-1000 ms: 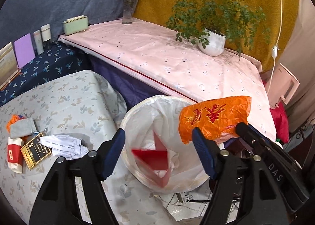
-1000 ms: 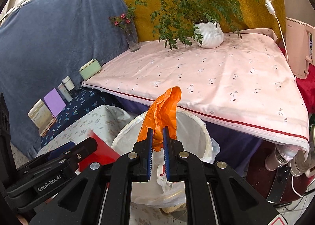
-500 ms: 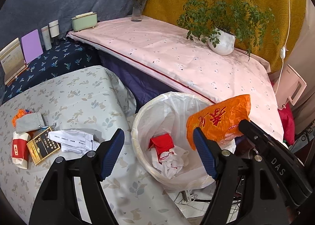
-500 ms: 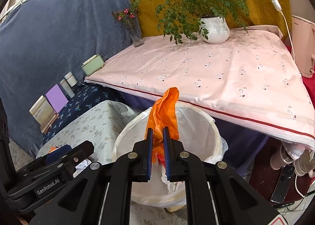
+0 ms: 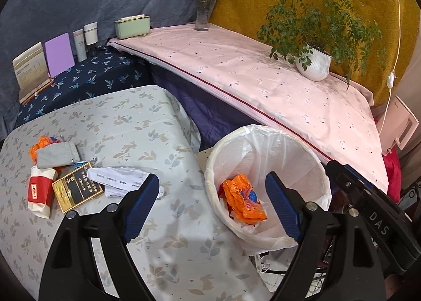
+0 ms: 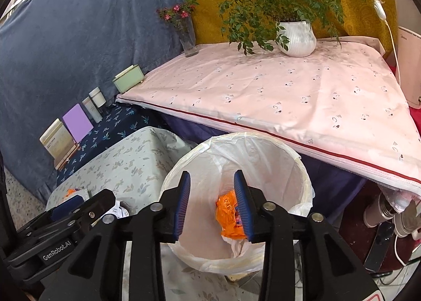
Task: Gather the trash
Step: 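Move both grippers back over the trash on the table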
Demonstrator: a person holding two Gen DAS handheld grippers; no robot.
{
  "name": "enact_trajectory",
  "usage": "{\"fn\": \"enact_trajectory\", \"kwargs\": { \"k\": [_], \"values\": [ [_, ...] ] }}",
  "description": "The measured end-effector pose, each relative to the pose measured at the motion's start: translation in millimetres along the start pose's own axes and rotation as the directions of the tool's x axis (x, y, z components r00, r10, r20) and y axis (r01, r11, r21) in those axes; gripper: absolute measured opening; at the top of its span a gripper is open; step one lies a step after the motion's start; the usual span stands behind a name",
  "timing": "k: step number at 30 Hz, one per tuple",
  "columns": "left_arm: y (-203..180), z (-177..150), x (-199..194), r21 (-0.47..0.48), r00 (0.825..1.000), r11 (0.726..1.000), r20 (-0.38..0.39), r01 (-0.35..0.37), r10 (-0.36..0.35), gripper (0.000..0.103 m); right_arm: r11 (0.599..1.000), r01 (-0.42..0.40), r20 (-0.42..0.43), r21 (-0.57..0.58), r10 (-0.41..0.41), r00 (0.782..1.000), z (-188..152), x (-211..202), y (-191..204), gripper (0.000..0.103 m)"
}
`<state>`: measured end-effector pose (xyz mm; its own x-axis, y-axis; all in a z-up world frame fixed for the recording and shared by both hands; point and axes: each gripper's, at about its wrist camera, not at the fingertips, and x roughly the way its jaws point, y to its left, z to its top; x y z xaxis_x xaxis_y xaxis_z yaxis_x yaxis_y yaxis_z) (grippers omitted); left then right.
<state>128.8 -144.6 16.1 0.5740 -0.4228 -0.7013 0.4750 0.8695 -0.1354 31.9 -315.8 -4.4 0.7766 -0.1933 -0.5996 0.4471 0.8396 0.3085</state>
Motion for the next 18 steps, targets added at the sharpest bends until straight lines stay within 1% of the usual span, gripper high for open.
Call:
{"fn": "enact_trajectory", "kwargs": {
  "k": [4,8,10,13,16,18],
  "values": [
    [7.6,-1.9,-3.6,-0.009,1.0,1.0,0.006,-0.017,0.017,0.079,1.0,-0.004,0.002,-0.013,0.005,1.0,-1.2,-2.3,7.8,0.047],
    [16.3,-4.1,-7.6,-0.018,0.999,0.999,0.011,-0.032,0.032,0.079,0.999,-0.009,0.005,-0.034,0.009,1.0,-3.0,-5.6,18.0,0.053],
    [21.3,-5.4,-9.4,-0.022,0.999,0.999,0.011,-0.041,0.041,0.079,0.999,-0.01,0.009,-0.045,0.011,1.0,-3.7,-7.2,22.9,0.06],
    [28.8,-7.2,-12.7,-0.032,0.999,0.998,0.013,-0.051,0.052,0.079,0.998,-0.018,0.015,-0.053,0.018,1.0,-5.5,-10.2,30.9,0.065],
    [36.9,-9.1,-16.4,-0.043,0.998,0.997,0.018,-0.064,0.064,0.08,0.998,-0.022,0.017,-0.066,0.023,1.0,-7.4,-12.2,38.7,0.07],
    [43.0,-10.5,-19.0,-0.052,0.997,0.996,0.02,-0.073,0.074,0.081,0.997,-0.025,0.018,-0.076,0.027,0.999,-8.6,-13.2,44.0,0.071]
  ]
}}
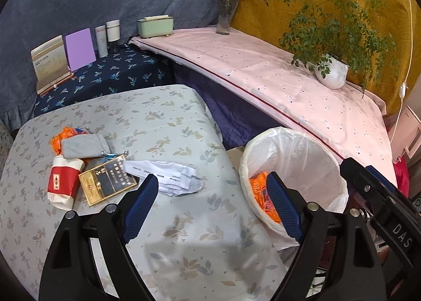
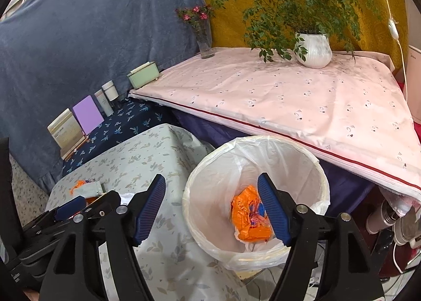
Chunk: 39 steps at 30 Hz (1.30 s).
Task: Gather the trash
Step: 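Move both grippers back over the trash on the table, then grasp the red-and-white paper cup with the left gripper while the right grasps white paper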
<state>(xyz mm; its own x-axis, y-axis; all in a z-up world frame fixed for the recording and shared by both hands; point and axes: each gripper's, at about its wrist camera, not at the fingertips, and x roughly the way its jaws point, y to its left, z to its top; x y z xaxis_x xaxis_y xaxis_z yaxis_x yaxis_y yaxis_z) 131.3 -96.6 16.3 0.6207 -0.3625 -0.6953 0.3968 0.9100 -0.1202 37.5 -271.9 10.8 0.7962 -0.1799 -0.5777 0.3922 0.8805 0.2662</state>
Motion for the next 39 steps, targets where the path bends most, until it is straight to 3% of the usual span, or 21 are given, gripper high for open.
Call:
{"fn": "enact_trajectory", "kwargs": {
  "k": [8,12,20,39],
  "values": [
    [30.4,-7.6,-6.8,-0.027,0.999,0.998,0.005,-0.051,0.051,0.084,0.999,-0.005,0.003,-0.045,0.005,1.0,-6.4,-0.7,25.3,0.074],
    [52.8,-12.1,-8.5,-0.06,0.996,0.994,0.005,-0.087,0.088,0.088,0.998,-0.009,0.008,-0.059,0.01,1.0,-9.9,1.3,36.3,0.082],
    [99.2,-21.9,-11.1,-0.108,0.987,0.981,-0.004,-0.161,0.162,0.09,0.995,-0.029,-0.01,-0.091,0.028,1.0,-17.6,11.1,62.4,0.084],
    [211.2,-43.2,13.3,-0.209,0.957,0.936,-0.123,-0.283,0.262,0.091,0.979,-0.088,-0.11,-0.184,0.068,0.992,-43.7,61.2,131.7,0.084]
  ]
}}
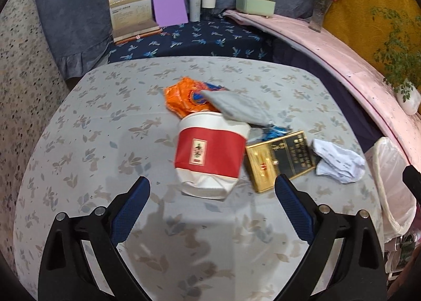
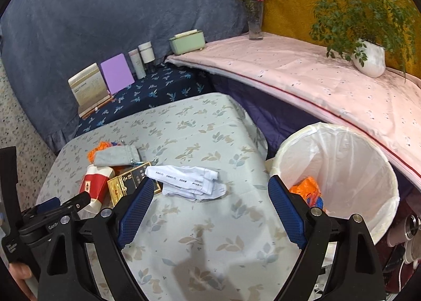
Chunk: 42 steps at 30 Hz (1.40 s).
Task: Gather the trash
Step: 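Grasp the red-and-white paper cup with the left gripper while the right grasps white paper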
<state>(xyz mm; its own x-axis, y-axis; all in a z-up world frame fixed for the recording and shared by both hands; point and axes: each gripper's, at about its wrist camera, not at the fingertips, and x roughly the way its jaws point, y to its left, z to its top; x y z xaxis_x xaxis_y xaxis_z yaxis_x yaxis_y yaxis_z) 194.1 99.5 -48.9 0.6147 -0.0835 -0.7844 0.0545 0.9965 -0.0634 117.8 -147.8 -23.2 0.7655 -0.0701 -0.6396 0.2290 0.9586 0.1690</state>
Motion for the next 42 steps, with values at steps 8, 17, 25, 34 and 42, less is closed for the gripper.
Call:
{"fn": "enact_trajectory", "kwargs": {
  "k": [8,17,25,34,42],
  "values": [
    [17.2,7.0,25.2,-0.03,0.999,0.999,-0.047,0.01,-0.012,0.091,0.999,-0.022,-0.058,-0.03,0.02,0.998,0.4,34.4,23.9,0.084],
    [16.4,15.3,60.4,-0.032,0.992,0.998,-0.113,0.048,-0.052,0.091,0.995,-0.038,-0.103,-0.087,0.029,0.994,11.1,70.4,38.7,0.084],
    [18.1,19.2,76.8,-0.073,0.979,0.991,-0.16,0.115,-0.125,0.074,0.98,-0.071,-0.168,-0.185,0.039,0.985,21.7,105.5,42.3,0.084],
    [14.5,17.7,72.4,-0.059,0.981,0.993,-0.156,0.107,-0.115,0.066,0.952,-0.116,-0.261,-0.283,0.04,0.964,11.4,137.0,46.2,0.078],
    [8.9,8.1,63.2,-0.062,0.983,0.994,-0.16,0.085,-0.094,0.066,0.953,-0.124,-0.274,-0.276,0.046,0.961,-2.6,131.7,41.7,0.051]
  ]
}}
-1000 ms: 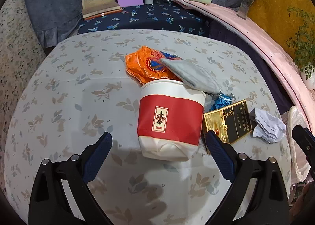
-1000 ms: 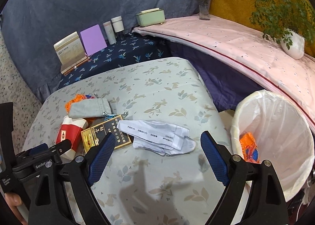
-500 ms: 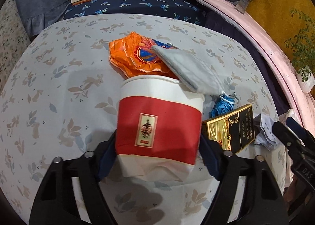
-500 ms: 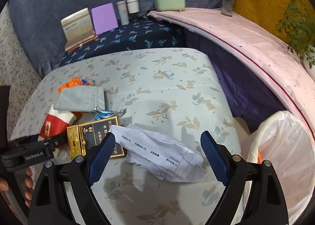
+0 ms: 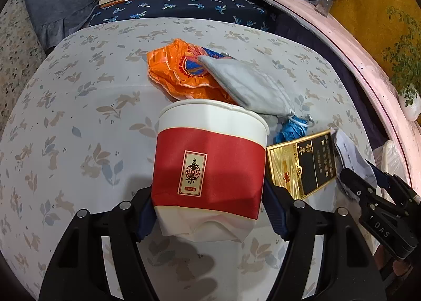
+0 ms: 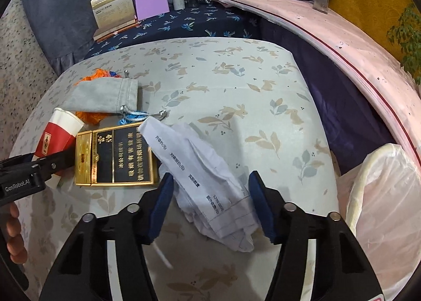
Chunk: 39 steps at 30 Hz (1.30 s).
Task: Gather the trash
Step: 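Grasp the red-and-white paper cup with the left gripper while the right grasps white paper, then carry the cup and white paper with both grippers over the bin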
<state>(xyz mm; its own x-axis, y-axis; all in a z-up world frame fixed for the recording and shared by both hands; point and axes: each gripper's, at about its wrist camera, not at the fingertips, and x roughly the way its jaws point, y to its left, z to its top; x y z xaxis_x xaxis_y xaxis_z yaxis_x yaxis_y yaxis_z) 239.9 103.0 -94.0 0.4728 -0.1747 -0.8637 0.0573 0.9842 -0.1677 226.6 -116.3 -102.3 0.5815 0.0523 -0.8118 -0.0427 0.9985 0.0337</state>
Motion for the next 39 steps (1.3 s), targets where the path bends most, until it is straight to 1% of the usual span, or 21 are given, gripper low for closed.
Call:
{"fn": "enact_trajectory", "kwargs": {
  "k": [2,3,4,7,11,16,23,31,39],
  "values": [
    [-1.5,-2.9,-2.9,-0.001,1.0,1.0,0.001,-0.003,0.003,0.066,1.0,-0.001,0.003,0.001,0.001,1.0,-3.1,-3.5,0.0,0.044],
    [-1.6,-4.6,-5.1,-0.005,1.0,1.0,0.002,-0.002,0.002,0.066,1.0,-0.007,0.001,0.006,0.007,1.0,-4.6,-5.4,-0.5,0.032],
    [-1.9,-5.8,-7.1,-0.008,1.0,1.0,0.003,-0.001,0.001,0.066,1.0,-0.019,-0.005,0.015,0.019,1.0,-6.4,-6.8,-1.5,0.027],
    [-2.8,-8.8,-16.6,-0.01,1.0,1.0,0.017,-0.005,0.005,0.066,0.998,-0.041,-0.008,0.044,0.042,0.999,-11.7,-12.1,-3.7,0.024],
    [-4.5,-9.6,-33.4,-0.011,0.999,1.0,0.047,-0.006,0.006,0.066,0.997,-0.056,0.011,0.059,0.055,0.998,-19.2,-24.3,-1.7,0.022],
    [-11.6,-10.1,-55.5,0.0,0.996,1.0,0.086,0.007,-0.007,0.065,0.994,-0.065,0.063,0.085,0.06,0.996,-23.5,-50.1,-2.3,0.022],
    [-38.7,-15.0,-84.8,0.049,0.99,0.998,0.134,0.04,-0.046,0.065,0.99,-0.064,0.135,0.124,0.047,0.99,-27.1,-90.2,-10.9,0.021],
    [-92.9,-23.3,-109.5,0.15,0.98,0.985,0.166,0.088,-0.113,0.065,0.981,-0.031,0.189,0.192,-0.006,0.982,-36.9,-134.6,-37.3,0.021],
    [-159.7,-35.7,-119.5,0.256,0.97,0.956,0.16,0.141,-0.186,0.065,0.966,0.007,0.222,0.259,-0.066,0.973,-54.1,-169.8,-76.6,0.022]
  ]
}}
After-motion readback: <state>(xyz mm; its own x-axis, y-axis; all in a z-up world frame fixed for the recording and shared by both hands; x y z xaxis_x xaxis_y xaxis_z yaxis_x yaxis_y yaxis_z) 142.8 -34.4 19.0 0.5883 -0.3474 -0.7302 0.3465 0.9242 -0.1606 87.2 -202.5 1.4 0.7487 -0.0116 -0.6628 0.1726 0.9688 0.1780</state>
